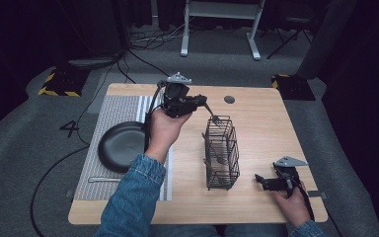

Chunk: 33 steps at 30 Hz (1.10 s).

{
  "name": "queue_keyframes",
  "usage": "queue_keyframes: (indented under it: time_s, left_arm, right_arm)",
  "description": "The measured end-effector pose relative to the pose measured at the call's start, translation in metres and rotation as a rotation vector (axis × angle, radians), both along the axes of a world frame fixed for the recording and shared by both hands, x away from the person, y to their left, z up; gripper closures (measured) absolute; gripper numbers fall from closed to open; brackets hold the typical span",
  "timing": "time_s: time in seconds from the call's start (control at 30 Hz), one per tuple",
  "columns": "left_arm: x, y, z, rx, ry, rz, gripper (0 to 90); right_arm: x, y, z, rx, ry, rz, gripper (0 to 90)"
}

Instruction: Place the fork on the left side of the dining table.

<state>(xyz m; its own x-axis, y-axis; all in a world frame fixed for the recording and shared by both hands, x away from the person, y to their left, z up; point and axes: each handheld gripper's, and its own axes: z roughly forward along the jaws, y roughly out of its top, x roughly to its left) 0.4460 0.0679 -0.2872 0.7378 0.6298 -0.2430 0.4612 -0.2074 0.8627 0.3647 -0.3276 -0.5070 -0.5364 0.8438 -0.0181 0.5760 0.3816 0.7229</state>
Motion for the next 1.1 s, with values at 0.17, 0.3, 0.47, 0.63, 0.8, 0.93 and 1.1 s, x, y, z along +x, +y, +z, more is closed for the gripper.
queue_keyframes:
  time_s: [0.17, 0.3, 0.47, 0.63, 0.8, 0.93, 1.1]
  left_arm:
    - [-0.001, 0.008, 0.013, -0.003, -0.009, 0.005, 86.3]
    - [-0.002, 0.015, 0.022, -0.004, -0.025, 0.019, 86.3]
    - [-0.003, 0.026, 0.028, -0.016, -0.037, 0.040, 86.3]
    - [-0.004, 0.038, 0.036, -0.029, -0.051, 0.068, 86.2]
    - [-0.002, 0.042, 0.039, -0.022, -0.056, 0.084, 86.2]
    - [-0.001, 0.050, 0.041, -0.021, -0.061, 0.108, 86.3]
    - [0.003, 0.066, 0.043, -0.020, -0.062, 0.156, 86.3]
  right_arm:
    - [0.000, 0.000, 0.000, 0.000, 0.000, 0.000, 5.9]
    - [0.000, 0.000, 0.000, 0.001, 0.000, -0.001, 5.9]
    - [0.000, 0.000, 0.000, 0.001, 0.000, -0.001, 5.9]
    - [0.000, 0.000, 0.000, 0.000, 0.000, 0.000, 5.9]
    - [0.000, 0.000, 0.000, 0.000, 0.000, 0.000, 6.0]
    - [0.000, 0.000, 0.000, 0.000, 0.000, 0.000, 6.0]
    - [0.000, 0.000, 0.000, 0.000, 0.000, 0.000, 5.9]
